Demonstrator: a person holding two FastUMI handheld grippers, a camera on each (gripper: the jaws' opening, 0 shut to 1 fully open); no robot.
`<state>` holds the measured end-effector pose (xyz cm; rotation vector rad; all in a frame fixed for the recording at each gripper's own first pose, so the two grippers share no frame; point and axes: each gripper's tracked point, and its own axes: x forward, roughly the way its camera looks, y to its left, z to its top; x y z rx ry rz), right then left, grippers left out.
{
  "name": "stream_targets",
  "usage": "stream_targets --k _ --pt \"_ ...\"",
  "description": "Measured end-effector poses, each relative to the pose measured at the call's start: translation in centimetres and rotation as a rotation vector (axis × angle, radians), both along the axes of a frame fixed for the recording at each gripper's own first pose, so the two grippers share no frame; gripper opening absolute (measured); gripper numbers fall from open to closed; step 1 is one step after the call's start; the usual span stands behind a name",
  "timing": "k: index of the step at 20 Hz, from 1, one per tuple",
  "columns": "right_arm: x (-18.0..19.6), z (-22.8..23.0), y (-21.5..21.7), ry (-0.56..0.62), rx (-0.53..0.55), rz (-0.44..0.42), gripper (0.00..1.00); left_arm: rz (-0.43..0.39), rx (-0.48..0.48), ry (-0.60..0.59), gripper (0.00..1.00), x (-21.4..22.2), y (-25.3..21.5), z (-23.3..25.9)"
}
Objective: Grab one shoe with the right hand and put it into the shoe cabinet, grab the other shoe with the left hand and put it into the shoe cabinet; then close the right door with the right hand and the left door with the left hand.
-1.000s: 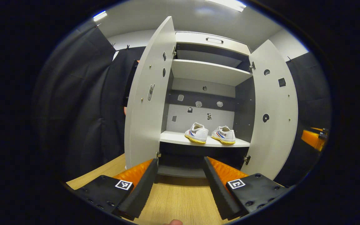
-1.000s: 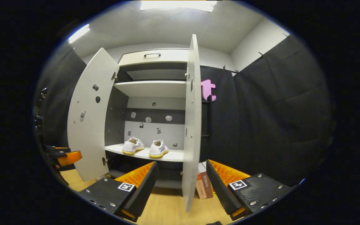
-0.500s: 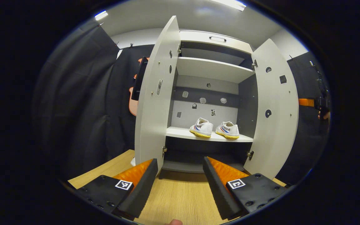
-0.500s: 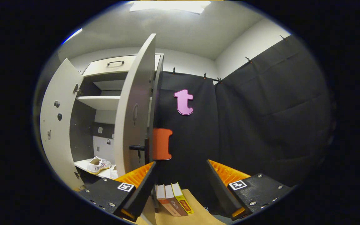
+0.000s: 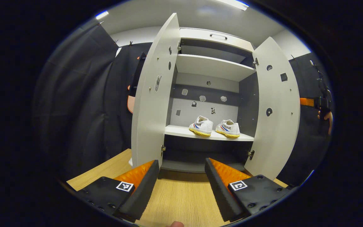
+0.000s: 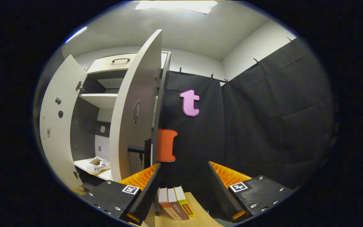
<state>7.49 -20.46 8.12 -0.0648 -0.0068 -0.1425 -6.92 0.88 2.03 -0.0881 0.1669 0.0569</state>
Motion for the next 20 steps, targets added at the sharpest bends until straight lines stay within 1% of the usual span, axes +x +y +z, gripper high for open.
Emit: stream_targets --k 3,9,15,19,20 --pt "-0.3 0.1 2.0 0.006 -0.011 0.032 0.87 -0.016 -0.005 -0.007 0.94 0.2 -0.4 0.1" --pt "-0.6 -0.4 8.1 0.016 0.024 0.152 0.87 -0.018 -0.019 -0.005 0.95 0.3 0.0 -0.1" --pt "1.3 -0.7 13.2 0.019 0.037 0.259 0.87 0.013 0.003 -0.015 0.95 -0.1 1.6 0.3" --pt "3.1 -1.4 16.0 0.026 0.069 0.314 0.91 0.038 0.016 -0.009 0.95 -0.4 2.8 0.2" --pt "3.7 -1.6 16.7 0.03 0.078 0.328 0.97 0.044 0.018 -0.009 0.95 -0.6 3.1 0.2"
